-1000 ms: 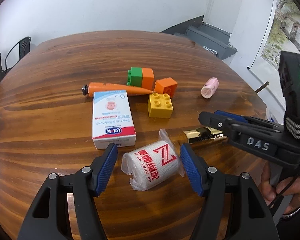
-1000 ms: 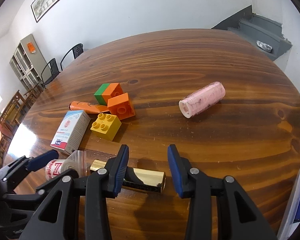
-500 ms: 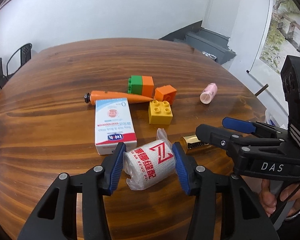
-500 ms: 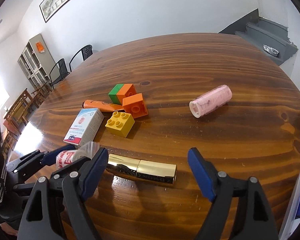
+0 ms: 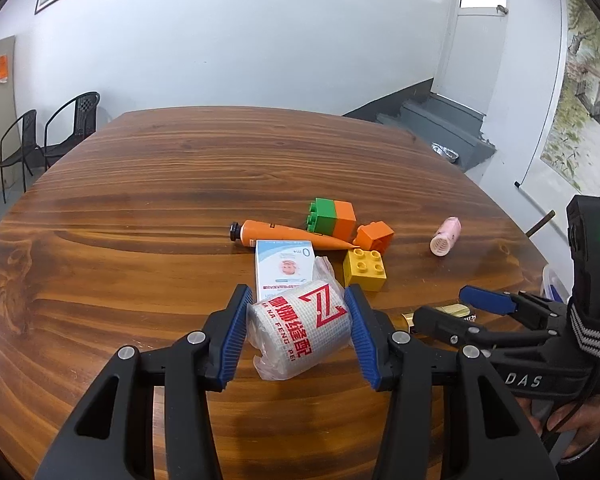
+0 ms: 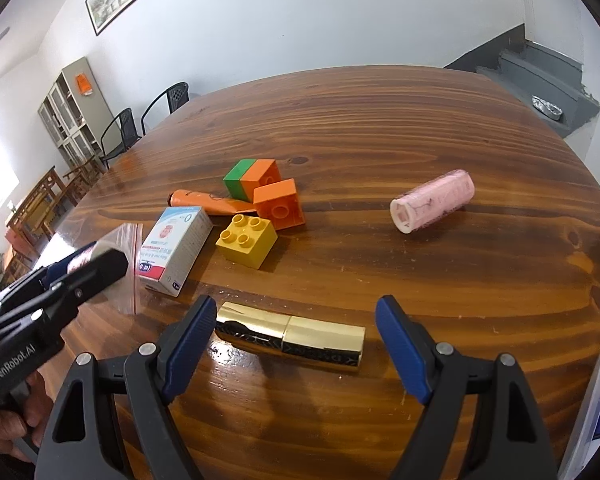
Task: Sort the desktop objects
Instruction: 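Grasp the white bandage roll with the left tool while the right grasps the gold cylinder, then lift the bandage roll and gold cylinder and carry both over the clear bowl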
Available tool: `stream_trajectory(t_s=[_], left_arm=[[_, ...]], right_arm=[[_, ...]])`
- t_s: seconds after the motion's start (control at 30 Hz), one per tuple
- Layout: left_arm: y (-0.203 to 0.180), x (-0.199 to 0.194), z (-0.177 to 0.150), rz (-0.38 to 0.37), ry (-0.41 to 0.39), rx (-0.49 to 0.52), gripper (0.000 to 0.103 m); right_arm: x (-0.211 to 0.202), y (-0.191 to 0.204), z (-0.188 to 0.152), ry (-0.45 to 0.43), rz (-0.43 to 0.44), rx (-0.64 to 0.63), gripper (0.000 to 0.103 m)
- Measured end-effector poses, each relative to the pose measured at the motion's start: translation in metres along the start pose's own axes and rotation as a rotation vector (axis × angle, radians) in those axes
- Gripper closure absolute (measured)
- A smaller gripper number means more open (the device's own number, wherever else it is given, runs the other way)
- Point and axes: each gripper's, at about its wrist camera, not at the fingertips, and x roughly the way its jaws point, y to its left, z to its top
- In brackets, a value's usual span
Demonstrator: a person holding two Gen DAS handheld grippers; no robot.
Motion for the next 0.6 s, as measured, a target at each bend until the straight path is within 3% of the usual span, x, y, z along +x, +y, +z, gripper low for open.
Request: stream_trajectory(t_s=[0.37, 0.6], left_arm=[[0.001, -0.004, -0.001, -0.008, 0.0, 0.001, 0.052], [-0.003, -0.001, -0.003, -0.009, 0.013, 0.018, 0.052]], right_arm=[[0.02, 0.014, 0.0, 0.054, -0.058, -0.075, 0.015], [0.016, 0.015, -0.002, 0.035, -0.076, -0.085, 0.018]])
